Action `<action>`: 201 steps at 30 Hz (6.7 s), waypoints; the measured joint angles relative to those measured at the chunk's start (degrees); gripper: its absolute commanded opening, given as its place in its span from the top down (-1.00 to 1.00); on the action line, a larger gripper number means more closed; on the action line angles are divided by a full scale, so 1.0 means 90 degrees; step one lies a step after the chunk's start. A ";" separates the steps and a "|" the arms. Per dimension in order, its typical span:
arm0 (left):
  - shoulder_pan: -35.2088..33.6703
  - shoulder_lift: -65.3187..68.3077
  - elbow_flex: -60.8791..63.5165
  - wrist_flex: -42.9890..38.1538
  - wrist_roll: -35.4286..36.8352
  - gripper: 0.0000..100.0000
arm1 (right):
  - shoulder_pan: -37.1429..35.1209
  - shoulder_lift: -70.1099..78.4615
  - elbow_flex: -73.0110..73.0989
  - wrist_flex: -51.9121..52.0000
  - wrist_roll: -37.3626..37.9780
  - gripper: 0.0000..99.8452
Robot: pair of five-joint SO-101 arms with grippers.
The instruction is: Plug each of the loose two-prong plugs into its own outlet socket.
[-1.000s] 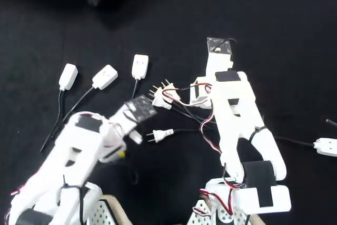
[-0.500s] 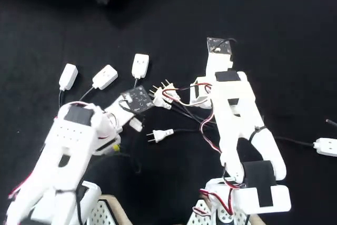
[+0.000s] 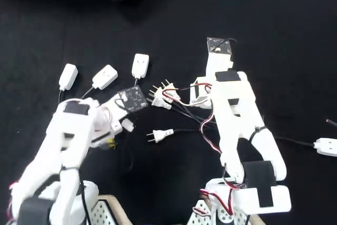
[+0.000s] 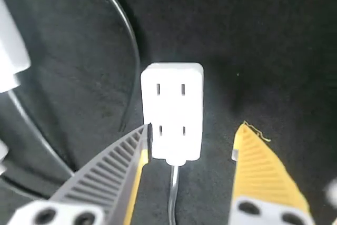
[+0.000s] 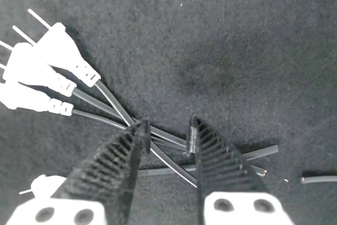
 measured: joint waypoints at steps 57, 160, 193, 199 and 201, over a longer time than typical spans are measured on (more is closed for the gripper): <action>0.0225 -0.5568 0.1172 0.2579 0.2647 0.44 | -0.1016 -0.0303 -0.0283 0.1553 -0.2911 0.75; -0.1485 -0.6037 0.3917 0.0537 0.2247 0.44 | -0.1270 0.1514 -0.0410 0.3194 -0.1221 0.98; -0.1485 -0.6037 0.3917 0.0537 0.2247 0.44 | -0.1397 0.3077 -0.2403 0.2960 -0.1192 0.98; -0.1485 -0.6037 0.3917 0.0537 0.2100 0.44 | -0.1319 0.2657 -0.2510 0.3643 -0.0811 0.98; -0.1485 -0.6037 0.3917 0.0537 0.2081 0.44 | -0.1319 0.2374 -0.2315 0.3683 -0.0811 0.98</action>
